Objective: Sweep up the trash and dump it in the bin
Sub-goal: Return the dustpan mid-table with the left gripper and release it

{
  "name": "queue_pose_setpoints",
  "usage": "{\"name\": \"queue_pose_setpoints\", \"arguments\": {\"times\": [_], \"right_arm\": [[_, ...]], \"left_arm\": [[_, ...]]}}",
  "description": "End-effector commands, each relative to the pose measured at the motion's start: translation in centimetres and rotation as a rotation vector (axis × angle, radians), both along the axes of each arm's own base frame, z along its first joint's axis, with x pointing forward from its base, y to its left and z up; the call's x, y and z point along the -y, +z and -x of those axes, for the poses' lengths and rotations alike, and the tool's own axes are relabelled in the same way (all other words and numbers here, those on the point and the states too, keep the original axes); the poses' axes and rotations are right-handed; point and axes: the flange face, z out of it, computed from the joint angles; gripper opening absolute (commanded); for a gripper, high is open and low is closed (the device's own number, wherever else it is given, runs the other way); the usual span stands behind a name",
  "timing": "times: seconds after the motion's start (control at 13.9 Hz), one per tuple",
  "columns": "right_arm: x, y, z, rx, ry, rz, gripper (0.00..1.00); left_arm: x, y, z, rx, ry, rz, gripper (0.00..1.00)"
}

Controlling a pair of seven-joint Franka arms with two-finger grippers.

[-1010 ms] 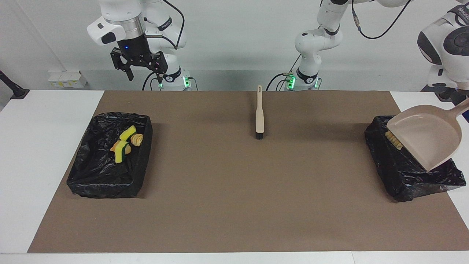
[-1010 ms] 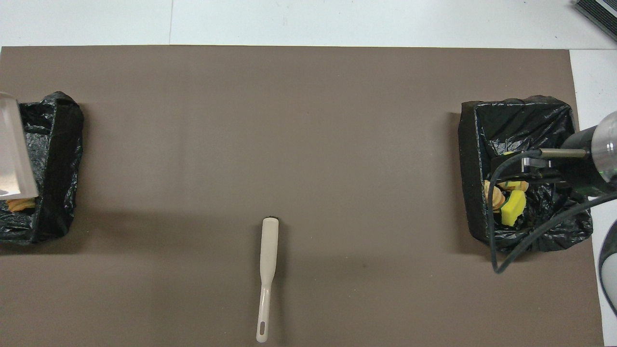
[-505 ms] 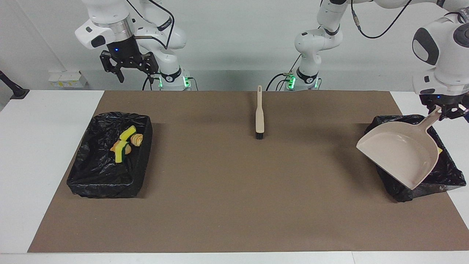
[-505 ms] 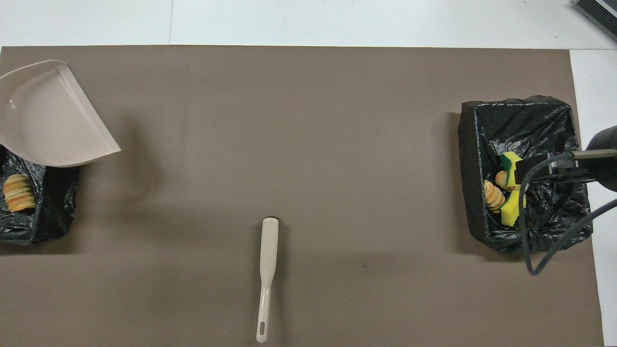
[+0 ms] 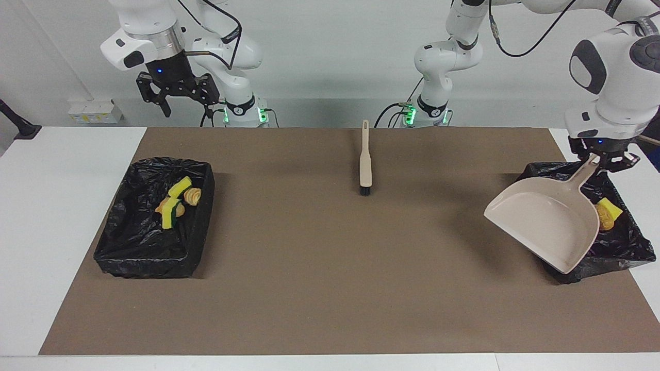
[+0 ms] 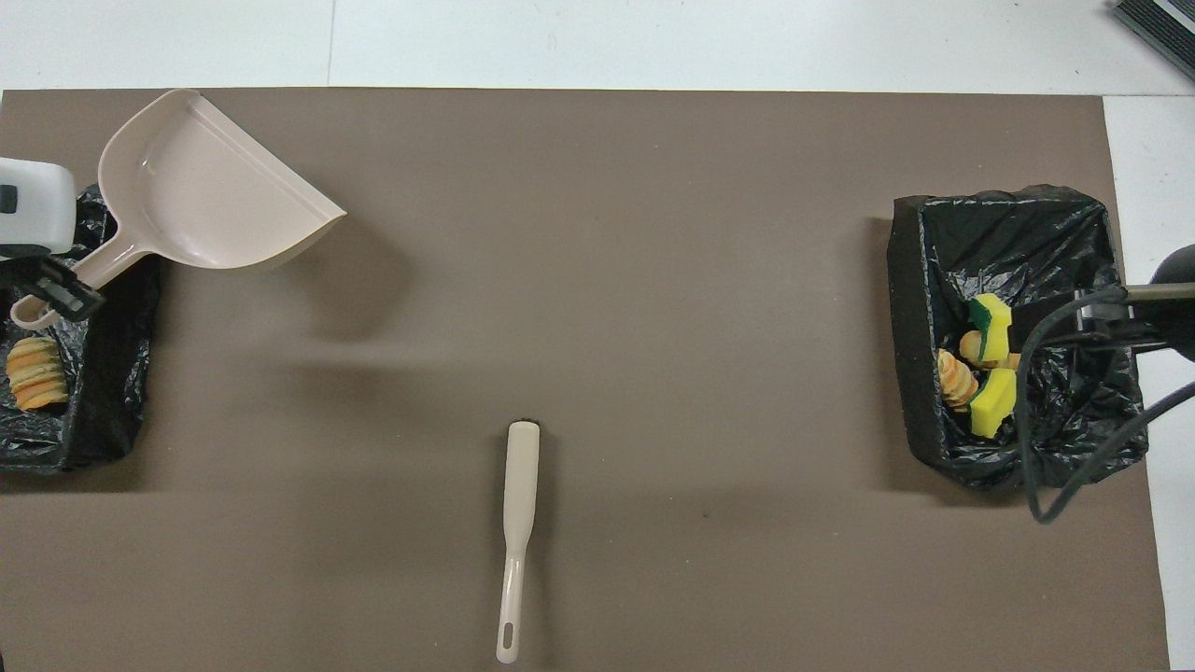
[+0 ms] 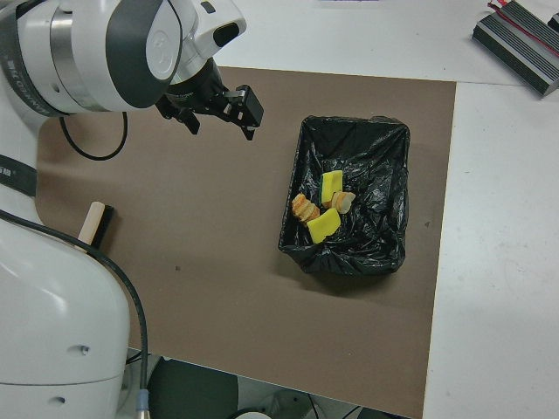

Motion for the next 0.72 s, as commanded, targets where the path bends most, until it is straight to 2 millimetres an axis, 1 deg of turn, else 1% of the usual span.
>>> {"name": "queue_pose_setpoints", "arguments": {"times": [0.0, 0.07, 0.14, 0.22, 0.29, 0.43, 0.5, 0.58, 0.65], "right_arm": [[0.2, 0.3, -0.5, -0.005, -0.015, -0.006, 1.0], [0.0, 0.2, -0.5, -0.002, -0.012, -0.008, 1.0], [0.0, 0.2, -0.6, 0.0, -0.015, -0.011, 1.0], [0.0, 0.2, -0.6, 0.001, -0.027, -0.013, 1.0], [0.0, 0.2, -0.6, 0.001, -0.034, -0.012, 1.0], [0.0, 0.2, -0.5, 0.001, -0.036, -0.012, 1.0], [0.2, 0.2, -0.4, 0.001, -0.039, -0.011, 1.0], [0.2, 0.2, -0.4, -0.001, -0.04, -0.012, 1.0], [0.2, 0.2, -0.4, -0.001, -0.04, -0.012, 1.0]], "left_arm": [[6.7, -3.3, -0.5, 0.016, 0.121, 0.006, 0.0], [9.7, -4.7, -0.6, 0.035, 0.172, 0.014, 0.0], [12.6, -6.4, -0.3, 0.048, 0.211, 0.027, 0.0], [15.3, -7.4, 0.2, 0.073, 0.235, 0.052, 0.0], [17.8, -8.4, 0.9, 0.083, 0.262, 0.077, 0.0], [23.6, -10.6, 2.9, 0.107, 0.276, 0.115, 0.0], [25.7, -11.9, 3.3, 0.118, 0.325, 0.128, 0.0], [28.3, -13.1, 4.3, 0.122, 0.353, 0.142, 0.0], [30.2, -14.2, 5.4, 0.136, 0.393, 0.172, 0.0]]}}
